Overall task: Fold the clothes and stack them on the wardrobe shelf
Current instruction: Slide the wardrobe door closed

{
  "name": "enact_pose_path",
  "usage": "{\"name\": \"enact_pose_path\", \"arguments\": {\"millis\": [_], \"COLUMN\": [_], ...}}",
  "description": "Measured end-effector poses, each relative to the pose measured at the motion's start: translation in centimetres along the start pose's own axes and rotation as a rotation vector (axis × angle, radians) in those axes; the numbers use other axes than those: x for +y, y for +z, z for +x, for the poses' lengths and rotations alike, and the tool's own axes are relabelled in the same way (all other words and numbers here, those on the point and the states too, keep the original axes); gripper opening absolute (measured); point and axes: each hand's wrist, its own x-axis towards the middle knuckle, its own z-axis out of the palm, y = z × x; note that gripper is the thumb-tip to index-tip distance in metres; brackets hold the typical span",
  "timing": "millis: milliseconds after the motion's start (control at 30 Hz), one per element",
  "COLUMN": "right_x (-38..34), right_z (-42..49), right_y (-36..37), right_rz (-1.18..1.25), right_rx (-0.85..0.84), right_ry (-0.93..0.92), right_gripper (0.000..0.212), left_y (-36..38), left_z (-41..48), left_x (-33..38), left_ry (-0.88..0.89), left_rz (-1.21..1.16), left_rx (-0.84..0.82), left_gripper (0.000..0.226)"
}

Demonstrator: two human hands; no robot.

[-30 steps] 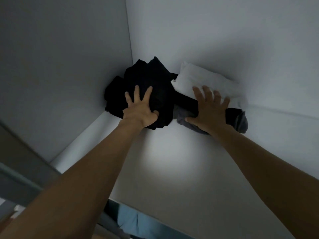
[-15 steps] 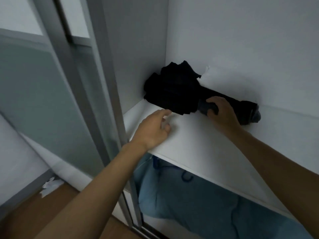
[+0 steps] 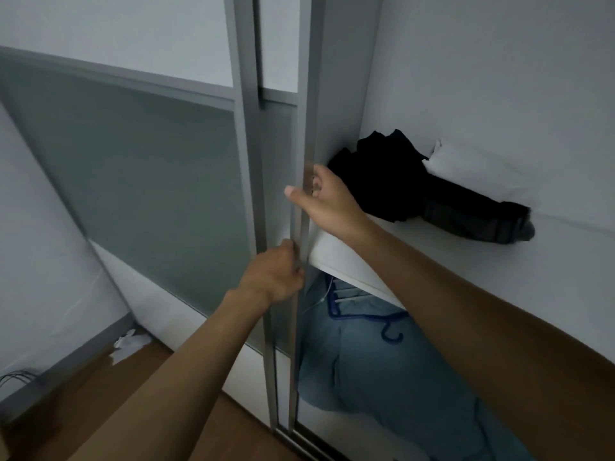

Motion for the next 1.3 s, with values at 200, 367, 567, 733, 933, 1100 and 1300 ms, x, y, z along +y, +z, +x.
{"name": "enact_pose_path", "arguments": {"millis": [200,367,567,733,933,1100,1300], "right_x": [0.2,-0.2,0.2,0.9,1.5,1.5,1.6], "right_z": [0.2,-0.9,-4.1,-7.9,-13.6,-19.1,-25.5], "right_y": [-0.2,-1.4,-4.3,-8.4,-14.3,-19.6,-25.7], "right_rz": [-0.127,-0.239,-0.281,-0.324,-0.359,-0.360,-0.359], "right_rx": [0.127,0.099,0.150,0.193,0.241,0.285,0.477], "right_ry": [-0.044,-0.054,-0.036,-0.004,0.043,0.125,0.189], "right_gripper": [0.038,0.035,0.036,0.019,0.020,0.023,0.019], "left_y": [-1.1,-0.7,0.6,2.5,5.5,6.8,5.9], "left_z": [0.4,-0.4,-1.1,-2.3,-4.7,-7.6,-9.4], "left_x": [0.3,1.7,4.7,9.1,13.7,18.2,24.2], "left_ry": [0.030,0.061,0.181,0.283,0.379,0.584,0.990], "left_rz": [0.040,0.097,0.152,0.253,0.159,0.048,-0.005], "left_rx": [-0.004,-0.009,-0.022,0.016,-0.015,0.197,0.523], "left_gripper": [0.019,0.019,0.021,0.024,0.027,0.023,0.035]}}
